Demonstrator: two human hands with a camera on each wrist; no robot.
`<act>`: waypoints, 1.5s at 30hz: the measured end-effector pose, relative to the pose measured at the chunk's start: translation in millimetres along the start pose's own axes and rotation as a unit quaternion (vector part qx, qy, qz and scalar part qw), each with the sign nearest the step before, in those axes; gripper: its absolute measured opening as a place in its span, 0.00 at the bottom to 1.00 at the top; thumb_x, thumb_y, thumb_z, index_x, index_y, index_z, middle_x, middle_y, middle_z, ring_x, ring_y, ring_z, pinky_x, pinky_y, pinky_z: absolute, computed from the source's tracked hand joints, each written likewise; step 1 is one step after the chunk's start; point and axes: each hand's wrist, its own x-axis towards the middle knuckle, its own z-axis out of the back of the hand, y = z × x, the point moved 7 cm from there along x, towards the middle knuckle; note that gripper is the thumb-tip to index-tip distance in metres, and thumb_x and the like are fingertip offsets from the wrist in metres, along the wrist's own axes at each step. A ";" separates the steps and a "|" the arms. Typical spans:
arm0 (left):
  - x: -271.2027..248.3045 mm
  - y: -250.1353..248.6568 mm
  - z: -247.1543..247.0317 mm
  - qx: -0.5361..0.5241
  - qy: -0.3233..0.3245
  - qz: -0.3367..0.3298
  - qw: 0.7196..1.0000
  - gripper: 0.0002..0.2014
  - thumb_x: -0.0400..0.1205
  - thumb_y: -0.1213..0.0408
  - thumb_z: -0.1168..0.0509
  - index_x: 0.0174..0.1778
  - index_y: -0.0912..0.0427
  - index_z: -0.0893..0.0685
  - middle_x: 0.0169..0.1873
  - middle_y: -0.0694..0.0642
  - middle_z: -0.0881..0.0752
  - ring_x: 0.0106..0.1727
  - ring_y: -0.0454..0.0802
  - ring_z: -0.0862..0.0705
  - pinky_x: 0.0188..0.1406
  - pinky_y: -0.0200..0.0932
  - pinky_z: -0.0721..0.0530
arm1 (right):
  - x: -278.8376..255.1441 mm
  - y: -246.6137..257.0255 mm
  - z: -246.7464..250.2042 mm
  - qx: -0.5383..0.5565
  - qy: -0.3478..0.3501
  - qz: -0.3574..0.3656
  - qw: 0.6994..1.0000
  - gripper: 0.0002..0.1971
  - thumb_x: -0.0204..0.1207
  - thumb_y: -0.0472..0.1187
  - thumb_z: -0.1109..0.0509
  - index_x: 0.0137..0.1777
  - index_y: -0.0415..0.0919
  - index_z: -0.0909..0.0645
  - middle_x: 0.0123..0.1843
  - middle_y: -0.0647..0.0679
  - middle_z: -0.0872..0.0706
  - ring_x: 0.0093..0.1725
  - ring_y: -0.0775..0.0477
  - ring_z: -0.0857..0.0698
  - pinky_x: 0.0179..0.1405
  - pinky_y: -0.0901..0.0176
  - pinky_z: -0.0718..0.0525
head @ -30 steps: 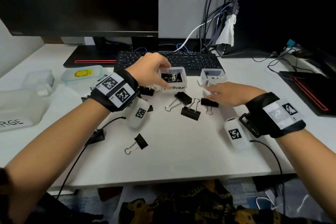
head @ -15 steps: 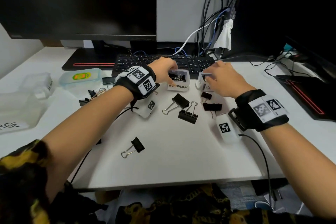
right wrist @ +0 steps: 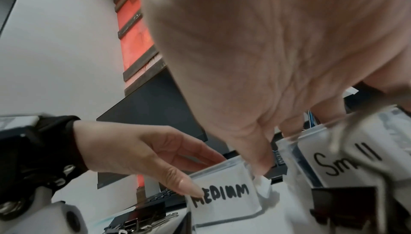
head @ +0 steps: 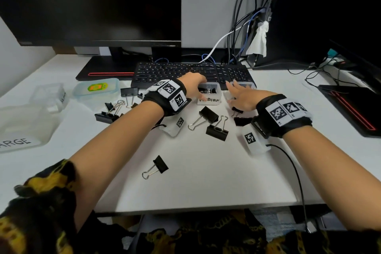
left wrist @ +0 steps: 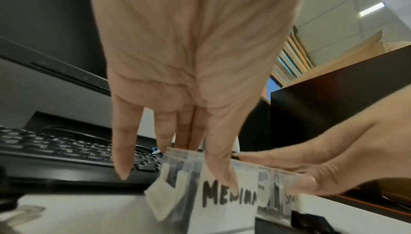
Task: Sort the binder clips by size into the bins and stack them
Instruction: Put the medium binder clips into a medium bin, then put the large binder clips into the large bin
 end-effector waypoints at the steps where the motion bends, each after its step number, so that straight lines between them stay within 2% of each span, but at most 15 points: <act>1: -2.0 -1.0 -1.9 0.003 0.004 0.000 1.000 0.38 0.78 0.53 0.28 0.81 0.60 0.35 0.77 0.58 0.28 0.78 0.57 0.31 0.76 0.52 0.29 | -0.1 0.7 1.6 0.003 -0.007 0.001 1.000 0.34 0.89 0.46 0.50 0.85 0.51 0.69 0.87 0.47 0.68 0.85 0.30 0.61 0.83 0.33 0.53; 4: -13.8 0.1 1.0 0.006 0.006 0.006 1.000 0.39 0.78 0.52 0.28 0.81 0.64 0.36 0.77 0.61 0.29 0.77 0.58 0.30 0.76 0.50 0.30 | -2.6 8.3 8.4 -0.008 -0.034 0.010 0.999 0.35 0.88 0.43 0.48 0.85 0.49 0.68 0.87 0.47 0.67 0.85 0.32 0.62 0.83 0.31 0.50; 7: -34.4 9.5 21.5 -0.006 -0.019 0.010 1.000 0.39 0.80 0.52 0.31 0.82 0.65 0.39 0.78 0.62 0.32 0.78 0.58 0.32 0.76 0.48 0.32 | -12.4 21.5 23.8 -0.031 -0.069 0.027 0.997 0.36 0.87 0.44 0.46 0.86 0.48 0.65 0.87 0.47 0.66 0.86 0.35 0.61 0.83 0.32 0.48; 11: -70.4 38.4 54.6 -0.032 -0.059 0.036 0.997 0.36 0.81 0.51 0.32 0.82 0.58 0.38 0.78 0.59 0.32 0.78 0.56 0.32 0.73 0.48 0.31 | -33.5 63.6 48.3 -0.021 -0.092 0.116 0.989 0.33 0.89 0.45 0.47 0.87 0.45 0.62 0.87 0.44 0.64 0.86 0.37 0.60 0.84 0.41 0.53; 15: -106.6 80.1 77.6 -0.044 -0.111 0.088 0.989 0.32 0.82 0.53 0.33 0.81 0.59 0.34 0.76 0.59 0.29 0.76 0.56 0.29 0.70 0.46 0.29 | -40.8 114.8 60.2 -0.019 -0.087 0.184 0.979 0.33 0.89 0.44 0.46 0.87 0.46 0.60 0.88 0.44 0.60 0.86 0.39 0.60 0.85 0.43 0.56; 17: -125.6 103.8 84.2 -0.041 -0.127 0.123 0.983 0.31 0.82 0.54 0.33 0.80 0.60 0.32 0.76 0.59 0.28 0.76 0.56 0.29 0.71 0.46 0.30 | -41.3 139.1 58.9 -0.020 -0.074 0.209 0.975 0.32 0.89 0.43 0.47 0.87 0.47 0.60 0.88 0.44 0.59 0.86 0.40 0.60 0.85 0.43 0.55; 21: -166.7 147.4 89.7 -0.050 -0.129 0.187 0.973 0.31 0.82 0.54 0.32 0.79 0.61 0.31 0.77 0.59 0.27 0.77 0.56 0.29 0.74 0.48 0.30 | -45.0 185.1 49.7 -0.024 -0.055 0.255 0.965 0.32 0.88 0.44 0.46 0.87 0.48 0.59 0.88 0.44 0.58 0.87 0.41 0.59 0.85 0.44 0.54; 24: -200.3 172.3 95.9 -0.042 -0.131 0.222 0.965 0.29 0.82 0.54 0.33 0.78 0.61 0.29 0.75 0.59 0.26 0.76 0.56 0.28 0.73 0.47 0.31 | -54.4 222.5 43.4 -0.033 -0.056 0.298 0.952 0.33 0.87 0.46 0.44 0.87 0.48 0.55 0.88 0.44 0.53 0.87 0.41 0.53 0.83 0.46 0.49; 27: -233.4 193.8 101.7 -0.044 -0.153 0.261 0.952 0.27 0.83 0.56 0.33 0.77 0.61 0.27 0.74 0.59 0.25 0.75 0.56 0.27 0.71 0.46 0.31 | -62.0 260.9 37.6 -0.056 -0.060 0.339 0.937 0.32 0.86 0.48 0.42 0.87 0.48 0.51 0.87 0.43 0.45 0.86 0.41 0.45 0.81 0.48 0.43; 31: -270.9 223.0 99.9 -0.080 -0.203 0.297 0.930 0.22 0.85 0.58 0.37 0.74 0.63 0.24 0.71 0.62 0.21 0.73 0.58 0.24 0.71 0.47 0.29 | -73.5 310.8 26.7 -0.059 -0.059 0.387 0.918 0.32 0.85 0.48 0.41 0.87 0.48 0.49 0.87 0.46 0.44 0.85 0.43 0.42 0.82 0.49 0.41; 36: -305.8 255.2 85.2 -0.080 -0.238 0.335 0.908 0.20 0.86 0.59 0.39 0.73 0.63 0.23 0.71 0.65 0.23 0.71 0.62 0.24 0.69 0.49 0.30 | -84.6 363.7 5.3 -0.056 -0.052 0.416 0.906 0.32 0.84 0.44 0.40 0.86 0.44 0.47 0.81 0.39 0.34 0.78 0.38 0.30 0.75 0.48 0.29; 39: -321.5 274.9 79.9 -0.103 -0.260 0.357 0.891 0.21 0.86 0.58 0.39 0.73 0.64 0.23 0.72 0.67 0.24 0.72 0.64 0.24 0.72 0.51 0.31 | -88.2 384.4 -2.8 -0.044 -0.046 0.419 0.906 0.36 0.84 0.47 0.40 0.86 0.49 0.55 0.84 0.35 0.42 0.79 0.34 0.33 0.77 0.43 0.31; 41: -330.9 286.7 77.0 -0.133 -0.272 0.380 0.874 0.22 0.85 0.58 0.38 0.73 0.65 0.24 0.73 0.66 0.24 0.73 0.63 0.26 0.72 0.51 0.31 | -88.9 394.2 -7.7 -0.051 -0.036 0.418 0.906 0.36 0.85 0.47 0.40 0.86 0.54 0.57 0.85 0.35 0.45 0.79 0.33 0.33 0.77 0.42 0.31; 43: -337.3 298.9 68.0 -0.172 -0.261 0.406 0.859 0.23 0.85 0.56 0.37 0.73 0.63 0.24 0.73 0.64 0.24 0.74 0.62 0.26 0.72 0.53 0.30 | -87.6 400.1 -11.2 -0.057 -0.028 0.417 0.907 0.33 0.85 0.47 0.40 0.86 0.56 0.51 0.84 0.36 0.43 0.79 0.33 0.32 0.76 0.45 0.30; 45: -339.8 306.9 54.3 -0.214 -0.222 0.424 0.851 0.21 0.84 0.53 0.37 0.71 0.59 0.21 0.70 0.61 0.22 0.69 0.62 0.23 0.65 0.55 0.24 | -85.4 403.8 -13.5 -0.045 -0.024 0.420 0.906 0.30 0.84 0.44 0.40 0.84 0.53 0.44 0.80 0.37 0.35 0.76 0.35 0.28 0.72 0.48 0.27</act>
